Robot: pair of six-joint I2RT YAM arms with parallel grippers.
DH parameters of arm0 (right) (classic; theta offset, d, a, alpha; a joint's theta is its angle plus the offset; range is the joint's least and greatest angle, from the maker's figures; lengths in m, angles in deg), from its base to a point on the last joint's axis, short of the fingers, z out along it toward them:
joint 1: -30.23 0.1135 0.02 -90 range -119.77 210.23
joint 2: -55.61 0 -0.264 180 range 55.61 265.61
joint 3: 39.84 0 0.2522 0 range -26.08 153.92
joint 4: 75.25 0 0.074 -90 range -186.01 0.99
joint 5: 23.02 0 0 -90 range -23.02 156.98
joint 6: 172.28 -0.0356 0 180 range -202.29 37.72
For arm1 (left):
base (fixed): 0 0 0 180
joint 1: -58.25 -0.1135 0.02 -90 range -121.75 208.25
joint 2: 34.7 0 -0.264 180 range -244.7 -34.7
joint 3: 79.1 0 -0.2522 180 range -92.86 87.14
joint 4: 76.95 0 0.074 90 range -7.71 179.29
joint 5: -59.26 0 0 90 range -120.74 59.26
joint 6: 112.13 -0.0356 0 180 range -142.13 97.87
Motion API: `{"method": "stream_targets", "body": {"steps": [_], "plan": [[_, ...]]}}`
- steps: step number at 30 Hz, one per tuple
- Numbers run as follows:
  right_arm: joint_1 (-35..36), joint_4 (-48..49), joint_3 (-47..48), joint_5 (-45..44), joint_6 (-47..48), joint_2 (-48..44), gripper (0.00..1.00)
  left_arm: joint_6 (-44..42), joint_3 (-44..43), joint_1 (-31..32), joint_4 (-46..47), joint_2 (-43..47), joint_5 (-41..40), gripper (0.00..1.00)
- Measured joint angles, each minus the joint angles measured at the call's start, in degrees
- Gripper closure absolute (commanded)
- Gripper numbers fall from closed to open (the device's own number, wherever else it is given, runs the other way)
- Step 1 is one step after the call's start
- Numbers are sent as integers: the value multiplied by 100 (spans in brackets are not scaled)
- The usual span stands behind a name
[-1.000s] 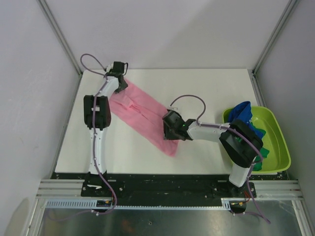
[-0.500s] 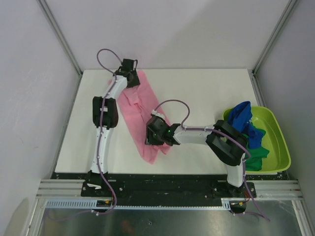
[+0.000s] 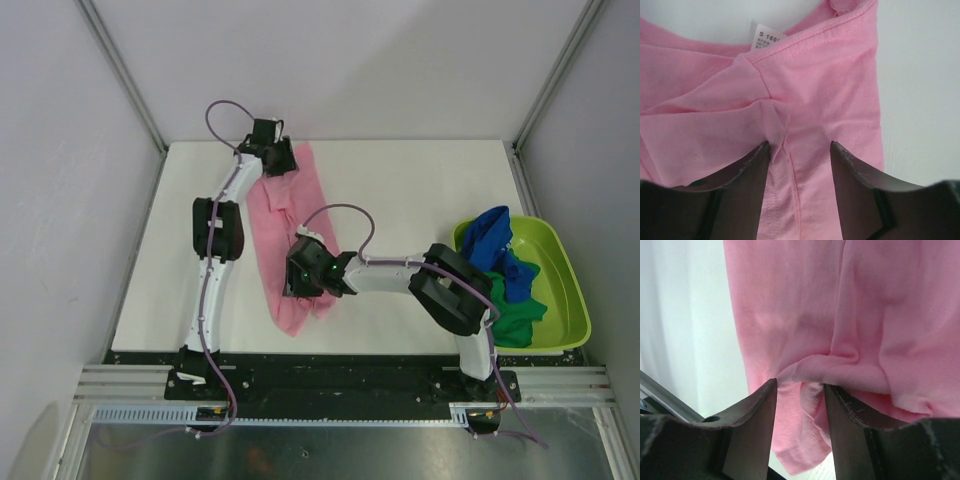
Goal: Fold and stack the t-shirts
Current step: Rotate the tshirt 90 degrees
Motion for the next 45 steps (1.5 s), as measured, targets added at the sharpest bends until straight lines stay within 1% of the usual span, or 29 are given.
{"method": "stream_targets", "body": {"steps": [4, 8, 13, 17, 19, 22, 23, 25, 27, 30, 32, 34, 37, 39, 45], "plan": [[103, -267, 7, -153, 48, -103, 46, 0, -155, -28, 9, -87, 195, 32], [315, -931, -22, -411, 175, -345, 42, 2, -219, -90, 28, -107, 433, 26], [485, -1451, -365, -678, 291, -925, 39, 7, -221, -170, 98, -107, 691, 21], [409, -1615, -660, -885, 367, -1517, 38, 44, -173, -201, 140, -37, 796, 20], [332, -1613, -817, -942, 411, -1805, 38, 50, 74, -210, 133, 192, 789, 21], [160, -1510, -1104, -940, 455, -2124, 42, 90, 979, -210, 188, 964, 647, 25], [111, -1471, -1189, -935, 463, -2175, 44, 111, 1268, -210, 184, 1231, 579, 28], [-4, -1373, -1416, -925, 496, -2225, 51, 197, 2127, -205, 203, 2024, 328, 36], [-59, -1318, -1587, -925, 518, -2223, 57, 260, 2817, -190, 238, 2704, 72, 43], [-22, -1276, -1838, -927, 520, -2223, 61, 332, 3816, -170, 258, 3716, -358, 53], [28, -1224, -1996, -929, 509, -2229, 62, 352, 4188, -151, 267, 4068, -568, 59], [74, -1178, -2162, -931, 498, -2262, 62, 354, 4468, -138, 306, 4216, -741, 62], [131, -1180, -2337, -949, 494, -2350, 62, 361, 4920, -111, 343, 4218, -960, 63], [155, -1172, -2406, -973, 494, -2420, 63, 361, 5167, -94, 205, 4153, -1069, 63], [170, -1099, -2581, -1019, 496, -2527, 63, 348, 5093, -26, 101, 3650, -1204, 62]]}}
